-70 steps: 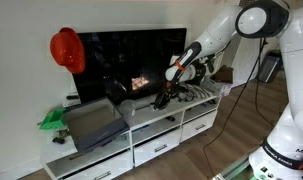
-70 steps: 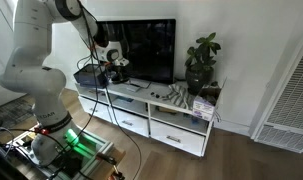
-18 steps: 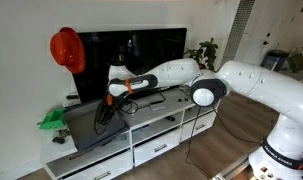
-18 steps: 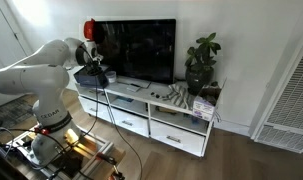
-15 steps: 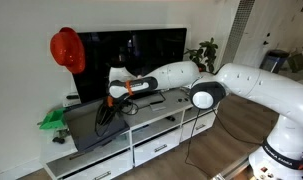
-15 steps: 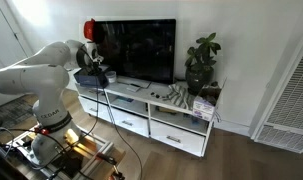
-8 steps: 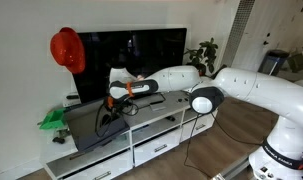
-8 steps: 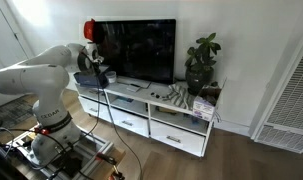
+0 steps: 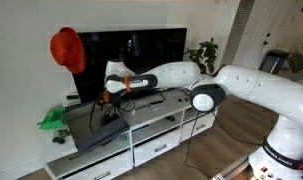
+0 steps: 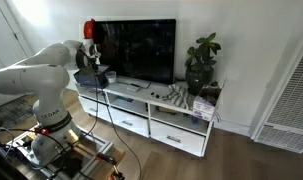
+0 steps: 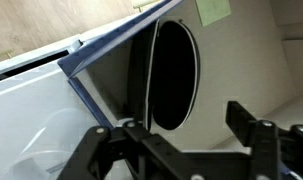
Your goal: Put the pouch inside the grey box
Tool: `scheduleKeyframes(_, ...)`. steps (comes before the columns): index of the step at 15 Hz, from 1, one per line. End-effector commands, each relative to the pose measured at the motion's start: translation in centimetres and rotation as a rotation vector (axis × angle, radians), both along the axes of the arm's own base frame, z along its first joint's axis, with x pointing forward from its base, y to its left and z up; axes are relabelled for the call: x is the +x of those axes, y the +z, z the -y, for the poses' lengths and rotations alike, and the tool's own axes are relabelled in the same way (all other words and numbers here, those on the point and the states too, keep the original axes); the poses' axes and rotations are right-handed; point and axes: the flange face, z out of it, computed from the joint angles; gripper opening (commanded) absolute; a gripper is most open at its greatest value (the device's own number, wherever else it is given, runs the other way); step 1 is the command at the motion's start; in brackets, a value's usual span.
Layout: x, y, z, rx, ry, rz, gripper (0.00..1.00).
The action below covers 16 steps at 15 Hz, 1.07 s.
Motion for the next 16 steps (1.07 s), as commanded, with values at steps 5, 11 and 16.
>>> scheduleKeyframes(5, -3.9, 6.6, -2.0, -0.112, 0.209, -0.146, 1.00)
scheduleKeyframes(11, -7.4, 11.2, -2.3, -0.259, 0.479, -0.225, 1.00)
scheduleKeyframes(16, -8.8, 15.7, -1.8, -0.382, 0.657, -0.202, 1.00)
